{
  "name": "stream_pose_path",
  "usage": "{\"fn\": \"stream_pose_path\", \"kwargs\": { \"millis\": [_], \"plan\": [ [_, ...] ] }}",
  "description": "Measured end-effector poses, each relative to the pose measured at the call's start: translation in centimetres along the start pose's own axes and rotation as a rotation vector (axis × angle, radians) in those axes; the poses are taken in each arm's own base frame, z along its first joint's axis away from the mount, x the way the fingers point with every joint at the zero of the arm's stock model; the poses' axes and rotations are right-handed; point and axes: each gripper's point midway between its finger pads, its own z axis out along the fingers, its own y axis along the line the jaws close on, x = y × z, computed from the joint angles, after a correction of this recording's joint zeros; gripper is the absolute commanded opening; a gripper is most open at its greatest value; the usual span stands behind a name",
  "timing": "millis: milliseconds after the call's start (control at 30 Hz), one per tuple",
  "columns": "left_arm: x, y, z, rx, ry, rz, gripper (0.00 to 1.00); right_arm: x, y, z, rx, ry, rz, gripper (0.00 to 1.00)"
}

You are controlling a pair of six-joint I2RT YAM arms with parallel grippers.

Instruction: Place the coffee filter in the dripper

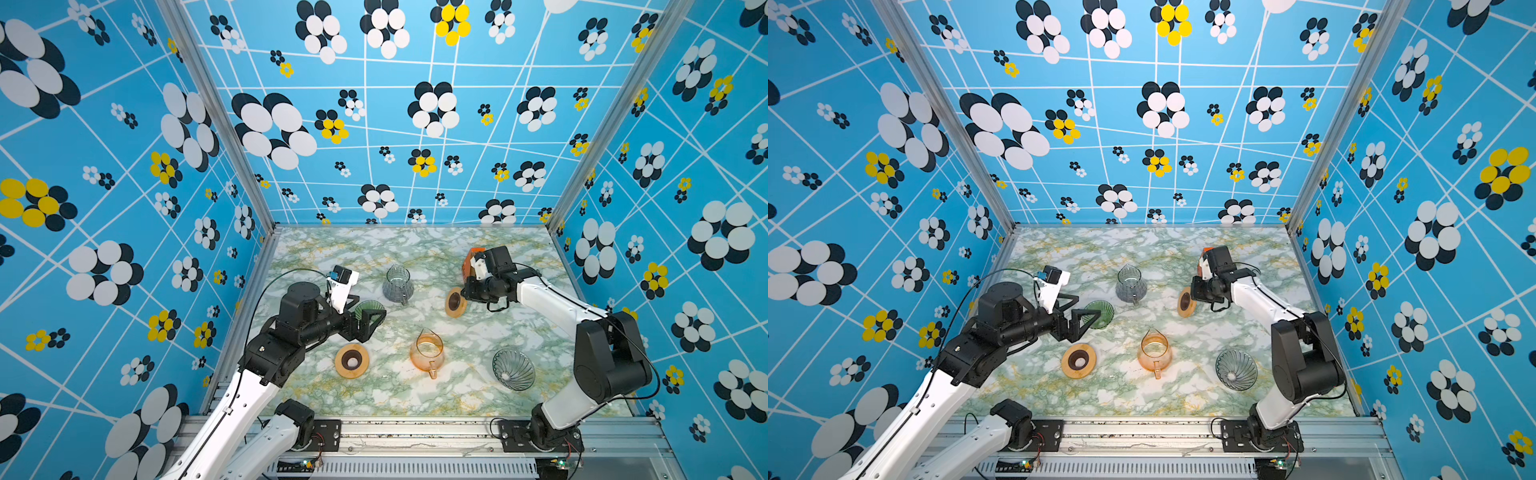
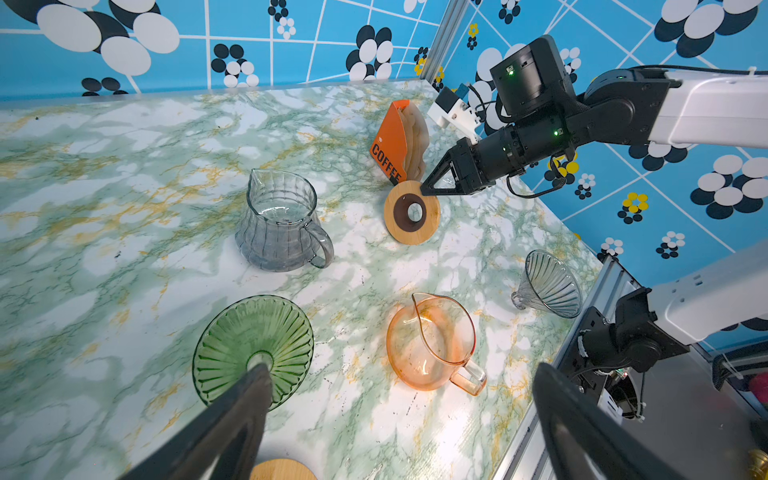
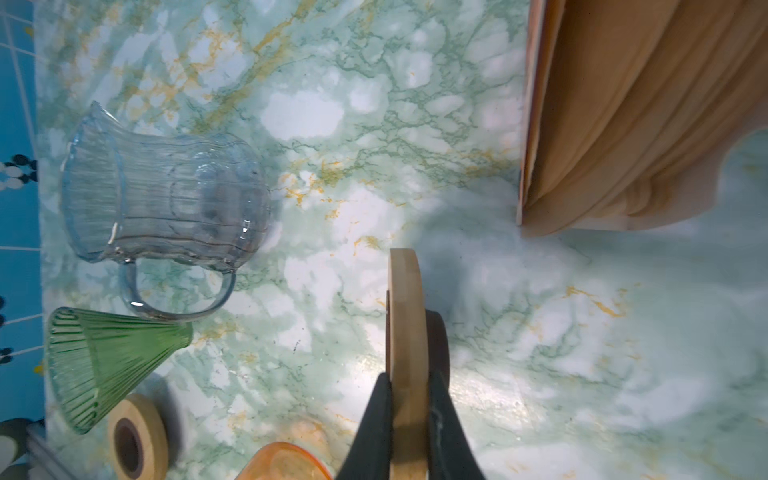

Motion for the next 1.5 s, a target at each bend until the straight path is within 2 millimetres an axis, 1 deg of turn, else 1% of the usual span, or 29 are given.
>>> {"fn": "stream_pose_path", "kwargs": {
  "millis": [133, 233, 467, 667, 933, 1233, 1500],
  "plan": [
    [0.0, 0.0, 0.0, 0.000, 0.000, 0.001, 0.99, 0.1, 0.0, -0.4, 0.088, -0.008, -0.076, 0.14],
    [0.0, 0.0, 0.0, 0.000, 0.000, 0.000, 0.99, 0.2, 0.4, -0.6, 0.145, -0.016, -0.145, 0.15],
    [0.0, 0.0, 0.0, -0.001, -0.001, 0.000, 0.99, 0.6, 1.1, -0.6, 0.208, -0.026, -0.233, 0.18],
    [0.0, 0.0, 0.0, -0.001, -0.001, 0.000, 0.99, 1.0, 1.6, -0.6, 0.225, -0.022, -0.282, 0.19],
    [0.0, 0.1, 0.0, -0.004, -0.001, 0.001, 0.99, 2.5, 1.8, -0.6, 0.230, 0.033, -0.324, 0.22],
    [0.0, 0.1, 0.0, -0.004, -0.001, 0.001, 0.99, 3.0, 1.7, 0.2, 0.237, 0.063, -0.345, 0.25],
    [0.0, 0.1, 0.0, -0.004, -0.001, 0.001, 0.99, 2.6, 1.9, 0.6, 0.244, 0.073, -0.356, 0.25]
  ]
}}
